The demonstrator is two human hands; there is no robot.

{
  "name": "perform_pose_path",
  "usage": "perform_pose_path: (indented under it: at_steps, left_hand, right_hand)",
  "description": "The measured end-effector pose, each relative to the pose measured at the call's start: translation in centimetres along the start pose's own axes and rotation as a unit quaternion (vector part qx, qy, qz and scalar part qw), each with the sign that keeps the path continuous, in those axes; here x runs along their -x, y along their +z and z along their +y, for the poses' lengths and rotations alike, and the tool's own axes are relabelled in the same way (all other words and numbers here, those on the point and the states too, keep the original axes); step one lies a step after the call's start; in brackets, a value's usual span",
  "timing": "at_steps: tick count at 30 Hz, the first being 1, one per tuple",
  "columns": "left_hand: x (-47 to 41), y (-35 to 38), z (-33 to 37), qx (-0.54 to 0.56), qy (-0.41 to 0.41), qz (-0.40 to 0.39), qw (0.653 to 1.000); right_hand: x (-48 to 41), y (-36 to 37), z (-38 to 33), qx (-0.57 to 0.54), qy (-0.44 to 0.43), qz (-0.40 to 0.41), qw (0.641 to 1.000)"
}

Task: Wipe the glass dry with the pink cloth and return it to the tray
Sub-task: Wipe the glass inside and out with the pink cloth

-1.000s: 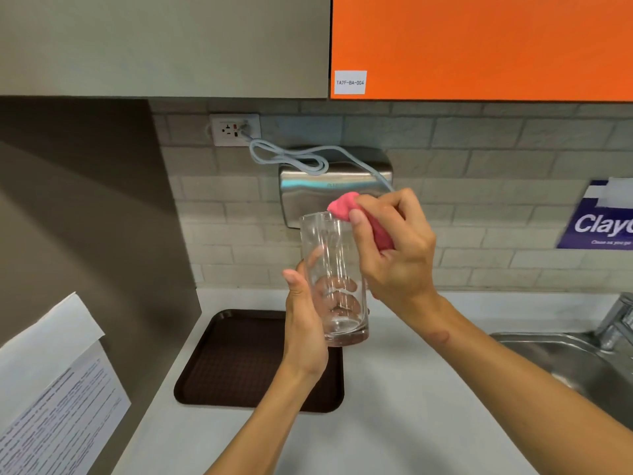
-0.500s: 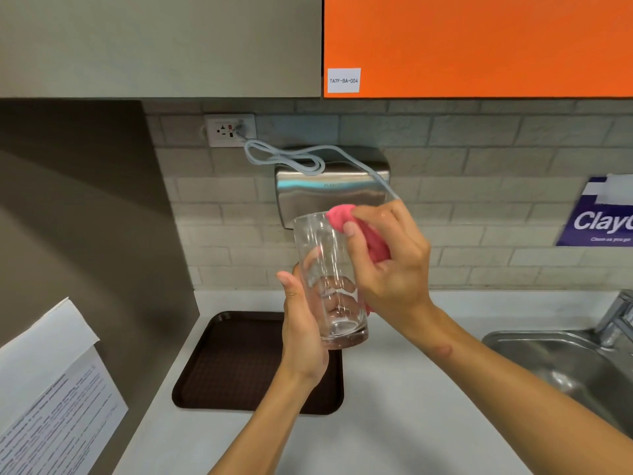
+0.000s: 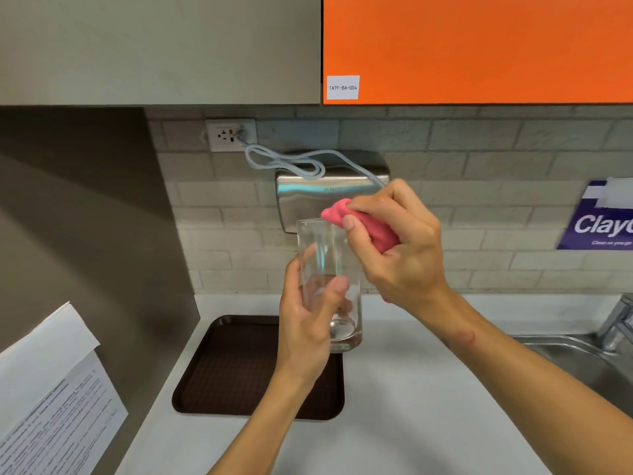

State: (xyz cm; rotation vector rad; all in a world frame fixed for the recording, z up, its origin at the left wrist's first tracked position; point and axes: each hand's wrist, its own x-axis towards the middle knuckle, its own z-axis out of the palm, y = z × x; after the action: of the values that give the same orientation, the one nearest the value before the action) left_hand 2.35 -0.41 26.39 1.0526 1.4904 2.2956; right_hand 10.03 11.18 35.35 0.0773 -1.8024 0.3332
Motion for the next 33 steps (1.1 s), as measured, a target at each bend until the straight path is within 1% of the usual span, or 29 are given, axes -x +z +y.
perform_pose_path:
  at_steps: [2,4,7,9,13,16,19,22,25,28,30,33]
  left_hand:
    - [0.0,-0.4,0.2,-0.011,0.002,-0.001,1.0]
    - [0.0,-0.2,0.3,-0.03,0.002,-0.009,1.0]
    - [0.2,0.5,0.3,-0.068,0.018,-0.015,0.997]
    - [0.3,0.5,0.3,-0.07,0.021,-0.006,0.997]
    - [0.2,-0.7,0.1,-0.044,0.0,0.018,0.999]
    - [0.4,0.0,0.5,-0.082,0.024,0.003,0.996]
    - [0.3,0.4,0.6,-0.074,0.024,0.003,0.997]
    - [-0.1,-0.7,0.5,-0.063,0.022,0.015,0.998]
    - [-0.1,-1.3,0.5,-0.092,0.033,0.018,0.995]
    - [0.0,-0.3,0.5,-0.118,0.046,0.009,0.992]
    - [0.3,0.3,0.3,-0.117,0.046,0.0,0.992]
    - [0.0,-0.4,0.3,-0.061,0.009,0.033,0.998]
  right_hand:
    - [0.0,-0.7,0.5,0.009,0.018,0.01,1.0]
    - [0.3,-0.6,0.4,0.005,0.016,0.013,1.0]
    - [0.5,0.4,-0.8,0.023,-0.05,-0.013,0.998]
    - [0.4,0.6,-0.8,0.043,-0.068,-0.025,0.996]
    - [0.2,-0.3,0.3,0.037,-0.025,-0.021,0.999]
    - [0.1,0.4,-0.8,0.056,-0.031,-0.04,0.997]
    - [-0.8,0.8,-1.7,0.074,-0.035,-0.059,0.995]
    - [-1.3,-0.3,-1.2,0.047,0.025,-0.056,0.997]
    - [-1.2,-1.1,-0.9,0.052,0.064,-0.055,0.995]
    - [-1.3,-0.2,-2.4,0.057,0.036,-0.071,0.995]
    - [-1.6,0.5,-2.9,0.076,0.011,-0.089,0.993]
    - [-1.8,0.0,-1.6,0.049,0.043,-0.083,0.994]
